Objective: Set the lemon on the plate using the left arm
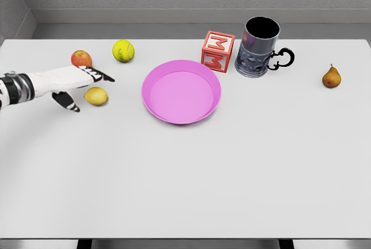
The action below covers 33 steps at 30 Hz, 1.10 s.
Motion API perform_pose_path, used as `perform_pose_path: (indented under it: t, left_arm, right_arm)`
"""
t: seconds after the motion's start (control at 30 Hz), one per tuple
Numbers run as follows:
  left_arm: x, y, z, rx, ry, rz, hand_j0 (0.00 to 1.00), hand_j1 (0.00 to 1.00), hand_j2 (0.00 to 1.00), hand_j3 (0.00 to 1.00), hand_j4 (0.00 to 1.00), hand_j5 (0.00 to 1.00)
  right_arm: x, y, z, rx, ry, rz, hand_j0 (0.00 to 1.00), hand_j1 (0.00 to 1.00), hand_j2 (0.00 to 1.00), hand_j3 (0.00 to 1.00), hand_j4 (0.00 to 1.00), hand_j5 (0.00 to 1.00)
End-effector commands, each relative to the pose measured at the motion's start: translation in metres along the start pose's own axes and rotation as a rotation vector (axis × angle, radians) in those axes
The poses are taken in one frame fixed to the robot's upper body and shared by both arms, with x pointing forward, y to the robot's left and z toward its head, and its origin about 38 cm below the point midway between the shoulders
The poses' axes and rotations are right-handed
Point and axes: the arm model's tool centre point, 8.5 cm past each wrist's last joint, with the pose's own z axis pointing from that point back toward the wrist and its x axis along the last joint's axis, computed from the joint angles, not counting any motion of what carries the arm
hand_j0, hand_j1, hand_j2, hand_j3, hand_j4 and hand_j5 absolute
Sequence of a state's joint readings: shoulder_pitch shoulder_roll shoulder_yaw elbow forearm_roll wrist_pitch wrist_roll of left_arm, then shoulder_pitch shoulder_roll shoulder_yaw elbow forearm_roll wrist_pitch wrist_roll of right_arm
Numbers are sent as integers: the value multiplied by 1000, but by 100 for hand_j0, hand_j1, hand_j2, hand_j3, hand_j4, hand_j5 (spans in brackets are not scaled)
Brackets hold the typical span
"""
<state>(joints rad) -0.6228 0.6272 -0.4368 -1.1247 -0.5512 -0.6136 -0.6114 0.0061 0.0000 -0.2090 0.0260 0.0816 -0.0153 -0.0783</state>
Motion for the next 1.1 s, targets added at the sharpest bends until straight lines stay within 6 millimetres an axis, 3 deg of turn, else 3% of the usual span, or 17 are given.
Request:
perform_pose_path:
  t: [0.0,0.33,0.43,0.57,1.07]
  left_arm:
    - [4,-2,-5,-4,-13,5,100,100,100,100,100,100]
    - [6,0,-8,1,-17,2,100,100,100,100,100,100]
    - [5,0,-7,-1,-14,0,85,85,85,85,85,85]
    - [5,-1,-6,-2,-13,2,74,74,74,74,74,74]
    - [7,-7,-9,-14,-19,6,73,73,73,73,73,73]
  right_arm:
    - [0,0,0,0,0,0,100,100,100,100,100,100]
    - [0,0,0,0,0,0,100,100,100,100,100,100]
    - [0,0,0,0,0,0,100,100,100,100,100,100]
    - [0,0,0,0,0,0,100,100,100,100,100,100]
    - [0,0,0,0,0,0,100,100,100,100,100,100]
